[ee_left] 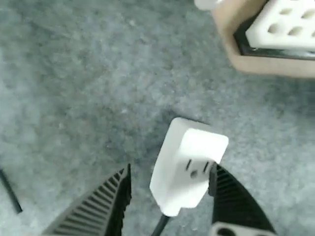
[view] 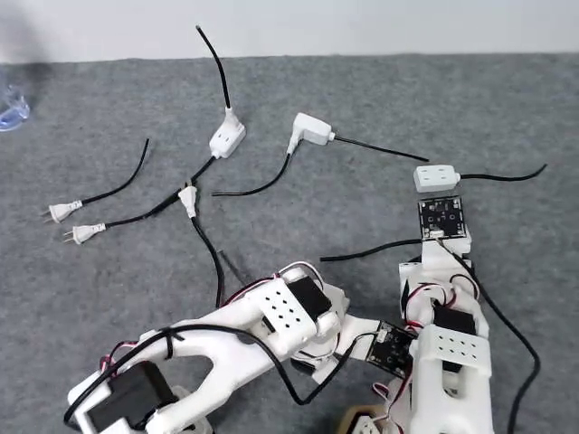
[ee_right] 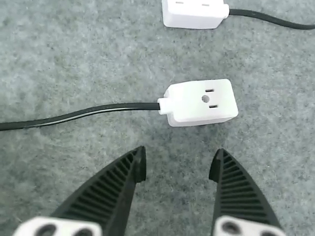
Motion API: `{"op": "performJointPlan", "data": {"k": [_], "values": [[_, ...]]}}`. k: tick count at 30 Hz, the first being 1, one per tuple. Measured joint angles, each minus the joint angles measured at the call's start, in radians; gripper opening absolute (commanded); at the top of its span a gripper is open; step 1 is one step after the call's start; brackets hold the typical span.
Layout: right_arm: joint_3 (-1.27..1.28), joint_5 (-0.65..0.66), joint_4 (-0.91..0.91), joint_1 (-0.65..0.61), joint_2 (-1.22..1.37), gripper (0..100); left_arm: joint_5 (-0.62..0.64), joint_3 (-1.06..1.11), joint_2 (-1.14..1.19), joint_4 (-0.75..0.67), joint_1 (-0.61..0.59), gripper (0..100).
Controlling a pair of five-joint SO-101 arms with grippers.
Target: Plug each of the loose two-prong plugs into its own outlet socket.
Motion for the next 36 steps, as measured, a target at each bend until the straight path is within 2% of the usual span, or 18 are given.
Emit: {"op": "performJointPlan", "data": {"k": [18, 23, 30, 33, 36], "values": [[-0.005, -0.002, -0.002, -0.008, -0.008, 22.7, 0.002, 0.006, 0.026, 0.031, 0.012, 24], [-0.005, -0.002, -0.002, -0.006, -0.008, 22.7, 0.038, 0.011, 0.037, -0.041, 0.012, 24], [-0.005, -0.002, -0.002, 0.015, -0.008, 22.7, 0.061, 0.017, 0.051, -0.046, 0.014, 23], [-0.005, -0.011, -0.002, 0.023, -0.008, 22.6, 0.068, 0.017, 0.051, -0.046, 0.014, 17], [-0.005, -0.018, 0.008, 0.023, -0.008, 22.6, 0.068, 0.017, 0.051, -0.046, 0.014, 5]]}}
